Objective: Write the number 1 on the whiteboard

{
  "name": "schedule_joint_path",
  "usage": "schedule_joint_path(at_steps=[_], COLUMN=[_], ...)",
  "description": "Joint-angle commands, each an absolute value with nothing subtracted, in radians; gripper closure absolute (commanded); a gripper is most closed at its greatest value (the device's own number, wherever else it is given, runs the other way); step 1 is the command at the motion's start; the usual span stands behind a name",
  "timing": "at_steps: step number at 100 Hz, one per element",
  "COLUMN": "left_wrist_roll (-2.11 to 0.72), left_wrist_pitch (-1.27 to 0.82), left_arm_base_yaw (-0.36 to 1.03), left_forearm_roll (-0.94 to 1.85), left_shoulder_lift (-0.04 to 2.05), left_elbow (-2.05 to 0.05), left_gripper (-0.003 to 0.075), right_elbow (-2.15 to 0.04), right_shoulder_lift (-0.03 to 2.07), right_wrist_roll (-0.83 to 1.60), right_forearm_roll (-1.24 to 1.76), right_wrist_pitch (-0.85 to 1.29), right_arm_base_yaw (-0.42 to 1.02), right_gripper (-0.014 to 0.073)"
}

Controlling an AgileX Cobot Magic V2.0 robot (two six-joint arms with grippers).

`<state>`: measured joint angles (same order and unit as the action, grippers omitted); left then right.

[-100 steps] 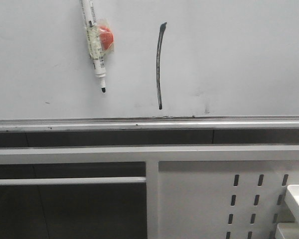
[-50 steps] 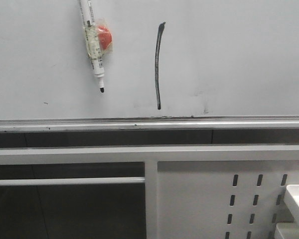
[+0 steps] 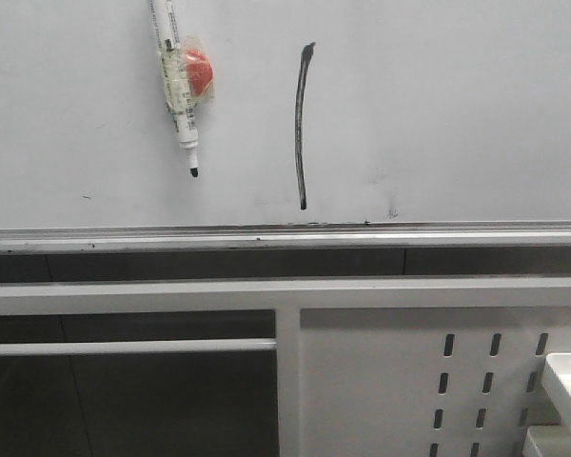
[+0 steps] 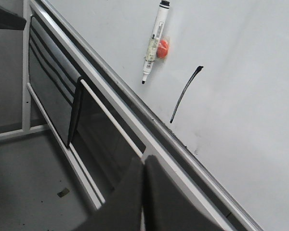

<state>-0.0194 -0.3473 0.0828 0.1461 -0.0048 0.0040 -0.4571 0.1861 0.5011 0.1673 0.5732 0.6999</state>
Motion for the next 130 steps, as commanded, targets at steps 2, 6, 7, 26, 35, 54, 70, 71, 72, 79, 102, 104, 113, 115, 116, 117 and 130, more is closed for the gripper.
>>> schedule_joint_path(at_steps=[2, 6, 7, 26, 35, 54, 70, 71, 72, 79, 102, 104, 113, 115, 116, 117, 130], left_wrist_roll=[-0.011, -0.011, -0.011, -0.011, -0.011, -0.011, -0.011, -0.011, -0.011, -0.011, -0.011, -0.011, -0.011, -0.011, -0.011, -0.011, -0.011], left_wrist_pitch=[-0.304, -0.304, -0.304, -0.304, -0.304, -0.304, -0.304, -0.304, -0.304, -0.304, -0.304, -0.304, -0.304, -0.304, -0.304, -0.304, -0.304], left_arm_base_yaw=[0.079, 0.079, 0.079, 0.079, 0.079, 0.079, 0.079, 0.079, 0.079, 0.079, 0.079, 0.079, 0.079, 0.079, 0.079, 0.079, 0.079], left_forearm_roll=[0.162, 0.162, 0.162, 0.162, 0.162, 0.162, 0.162, 0.162, 0.162, 0.162, 0.169, 0.169, 0.169, 0.169, 0.169, 0.169, 0.169], left_shoulder_lift=[-0.027, -0.027, -0.027, -0.027, -0.027, -0.027, -0.027, -0.027, -0.027, -0.027, -0.027, -0.027, -0.027, -0.027, -0.027, -0.027, -0.027], left_elbow=[0.039, 0.039, 0.039, 0.039, 0.039, 0.039, 0.039, 0.039, 0.039, 0.039, 0.039, 0.039, 0.039, 0.039, 0.039, 0.039, 0.039], left_gripper=[0.074, 0.074, 0.074, 0.074, 0.074, 0.074, 0.074, 0.074, 0.074, 0.074, 0.074, 0.074, 0.074, 0.074, 0.074, 0.074, 0.074], right_elbow=[-0.474, -0.452, -0.448, -0.251, -0.154, 0.026, 0.021, 0.021, 0.021, 0.021, 0.021, 0.021, 0.021, 0.021, 0.021, 0.021, 0.021], right_shoulder_lift=[0.199, 0.199, 0.199, 0.199, 0.199, 0.187, 0.112, 0.107, 0.096, 0.034, -0.029, -0.029, -0.029, -0.029, -0.029, -0.029, -0.029], right_wrist_roll=[0.502, 0.487, 0.479, 0.009, -0.166, -0.17, -0.17, -0.17, -0.17, -0.17, -0.17, -0.17, -0.17, -0.17, -0.17, -0.17, -0.17], right_forearm_roll=[0.152, 0.128, 0.126, -0.123, -0.181, -0.179, -0.179, -0.179, -0.179, -0.179, -0.181, -0.181, -0.181, -0.181, -0.181, -0.181, -0.181], right_wrist_pitch=[0.497, 0.484, 0.478, 0.179, 0.115, 0.03, 0.209, 0.226, 0.236, 0.279, 0.307, 0.307, 0.306, 0.306, 0.306, 0.306, 0.302], right_arm_base_yaw=[0.691, 0.684, 0.684, 0.603, 0.538, 0.421, 0.364, 0.359, 0.357, 0.34, 0.316, 0.316, 0.316, 0.316, 0.316, 0.316, 0.316], right_gripper=[0.0651, 0.0651, 0.0651, 0.0651, 0.0651, 0.0651, 0.0651, 0.0651, 0.0651, 0.0651, 0.0651, 0.0651, 0.0651, 0.0651, 0.0651, 0.0651, 0.0651])
